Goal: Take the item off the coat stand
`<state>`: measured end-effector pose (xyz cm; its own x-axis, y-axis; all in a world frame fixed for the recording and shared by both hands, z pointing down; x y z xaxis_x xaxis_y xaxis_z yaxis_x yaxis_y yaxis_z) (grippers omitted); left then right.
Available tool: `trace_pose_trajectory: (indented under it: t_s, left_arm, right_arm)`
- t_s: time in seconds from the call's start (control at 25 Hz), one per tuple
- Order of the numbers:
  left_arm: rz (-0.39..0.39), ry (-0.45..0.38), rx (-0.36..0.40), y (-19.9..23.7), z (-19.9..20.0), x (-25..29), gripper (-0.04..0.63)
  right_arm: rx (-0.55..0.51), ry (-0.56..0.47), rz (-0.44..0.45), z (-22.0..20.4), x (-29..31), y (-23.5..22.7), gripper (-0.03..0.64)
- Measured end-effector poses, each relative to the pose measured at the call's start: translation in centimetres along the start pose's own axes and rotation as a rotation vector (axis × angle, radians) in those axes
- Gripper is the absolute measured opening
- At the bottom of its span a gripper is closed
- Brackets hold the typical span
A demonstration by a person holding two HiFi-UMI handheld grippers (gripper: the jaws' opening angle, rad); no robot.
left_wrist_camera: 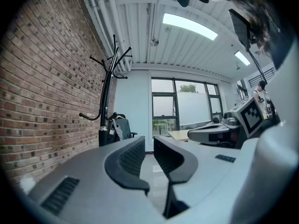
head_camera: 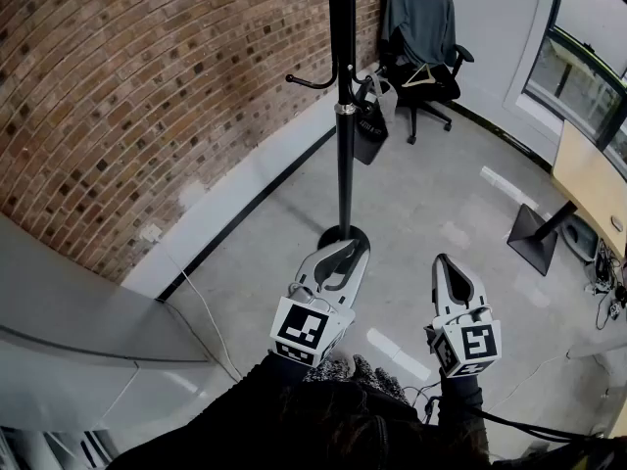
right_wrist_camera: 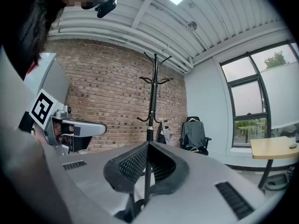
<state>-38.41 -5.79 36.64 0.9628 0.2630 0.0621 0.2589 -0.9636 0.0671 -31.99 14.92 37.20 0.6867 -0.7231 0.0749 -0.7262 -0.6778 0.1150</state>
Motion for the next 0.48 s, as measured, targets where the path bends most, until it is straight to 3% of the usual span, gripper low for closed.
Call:
trace_pose_trajectory:
  t_s: [0.48]
  left_arm:
    - [-0.011, 0.011, -0.002, -0.1, -0.7, 2.3, 0.063]
  right_arm:
    - [0.018, -0.003, -0.027, -0.8, 0.7, -2.5, 0.009]
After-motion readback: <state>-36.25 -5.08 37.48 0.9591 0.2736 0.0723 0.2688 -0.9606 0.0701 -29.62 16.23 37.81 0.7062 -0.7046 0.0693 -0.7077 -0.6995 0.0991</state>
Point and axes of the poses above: the fingertips, and each gripper's own axes: x forward along the fingers, y to its left, z out of its top, the point moved 8 cm from there along -x, backward along the fingers, and after that the axes turned 4 degrees about -x, right-handed, at the moved point
